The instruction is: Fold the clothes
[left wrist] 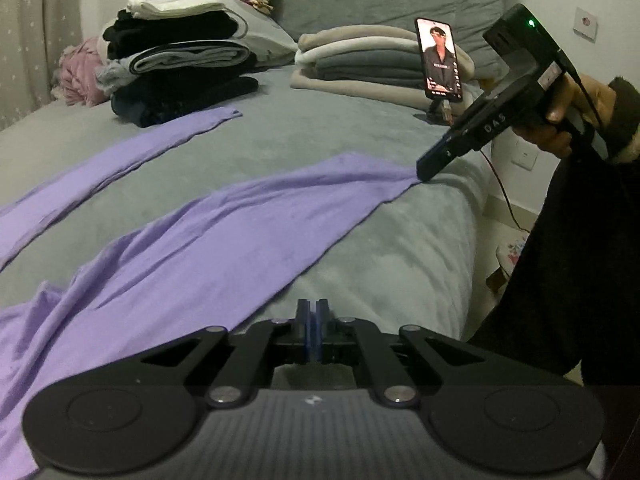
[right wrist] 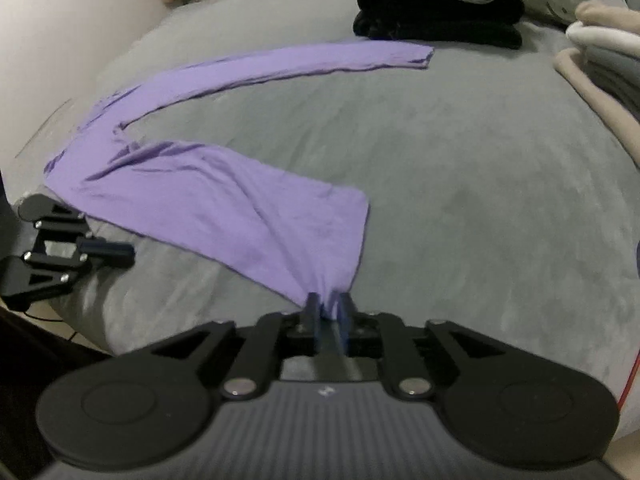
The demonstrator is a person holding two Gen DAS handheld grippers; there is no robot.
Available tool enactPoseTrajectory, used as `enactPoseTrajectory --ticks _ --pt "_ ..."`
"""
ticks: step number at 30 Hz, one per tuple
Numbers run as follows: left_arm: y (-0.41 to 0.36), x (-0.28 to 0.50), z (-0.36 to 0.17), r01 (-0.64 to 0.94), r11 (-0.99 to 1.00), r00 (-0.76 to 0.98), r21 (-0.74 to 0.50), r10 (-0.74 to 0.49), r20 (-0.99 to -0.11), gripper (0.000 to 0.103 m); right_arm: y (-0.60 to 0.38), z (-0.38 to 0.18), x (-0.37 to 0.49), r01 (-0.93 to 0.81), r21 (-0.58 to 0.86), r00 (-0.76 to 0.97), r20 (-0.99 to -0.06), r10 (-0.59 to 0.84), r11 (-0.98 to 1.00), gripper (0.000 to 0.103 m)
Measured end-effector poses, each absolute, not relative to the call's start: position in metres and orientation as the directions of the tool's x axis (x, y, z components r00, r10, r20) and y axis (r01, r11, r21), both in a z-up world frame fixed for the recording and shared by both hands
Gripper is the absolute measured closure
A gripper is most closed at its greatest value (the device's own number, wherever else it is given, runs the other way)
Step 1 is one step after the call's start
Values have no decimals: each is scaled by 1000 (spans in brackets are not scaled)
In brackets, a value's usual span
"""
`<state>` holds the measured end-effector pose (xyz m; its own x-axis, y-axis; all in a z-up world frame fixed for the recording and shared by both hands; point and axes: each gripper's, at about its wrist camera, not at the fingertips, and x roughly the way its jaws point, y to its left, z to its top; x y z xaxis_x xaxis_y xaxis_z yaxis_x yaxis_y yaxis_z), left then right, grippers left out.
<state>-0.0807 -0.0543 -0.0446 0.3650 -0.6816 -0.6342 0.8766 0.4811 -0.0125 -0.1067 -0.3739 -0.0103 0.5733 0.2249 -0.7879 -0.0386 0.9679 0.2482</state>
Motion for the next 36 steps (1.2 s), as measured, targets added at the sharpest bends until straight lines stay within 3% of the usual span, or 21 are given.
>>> enactPoseTrajectory --ticks 2,5,9,12,13,14,18,23,27,28,33,36 --pt "-51 -82 -42 867 499 397 8 -680 -617 91 -380 -6 -103 -11 254 621 -756 206 967 55" --pt "-54 -81 -43 851 524 441 35 -677 -589 66 -382 -8 -86 16 206 677 -722 141 979 59" --pt "-68 -77 -52 855 514 444 68 -657 -609 66 -371 -21 -62 -26 136 672 -731 117 990 64" --pt "-70 -73 -56 856 514 438 57 -662 -608 66 -353 -38 -50 -98 43 653 -751 97 994 87" --pt "-70 -72 -55 860 508 429 48 -667 -609 67 -350 -40 -51 -112 22 657 -749 91 993 102" --pt "-70 -70 -54 864 502 418 40 -673 -610 68 -344 -38 -54 -132 -17 667 -741 77 991 103" --pt "-66 -71 -51 887 463 367 1 -701 -611 75 -343 -20 -73 -41 -96 728 -685 -36 994 103" --pt "-63 -77 -50 893 450 354 2 -701 -619 75 -352 -26 -75 23 -119 687 -719 -102 993 102" --pt "-46 -84 -40 886 459 390 57 -674 -627 74 -351 -21 -77 23 -166 736 -664 -129 986 79" --pt "-39 -85 -39 881 468 405 73 -665 -628 74 -347 -17 -83 -33 -149 757 -650 -72 988 74" --pt "-4 -81 -39 839 534 469 107 -609 -639 74 -319 -11 -109 -362 -88 742 -629 230 928 74" --pt "9 -77 -43 820 563 490 106 -594 -638 74 -297 -26 -111 -493 -137 677 -681 279 859 73"
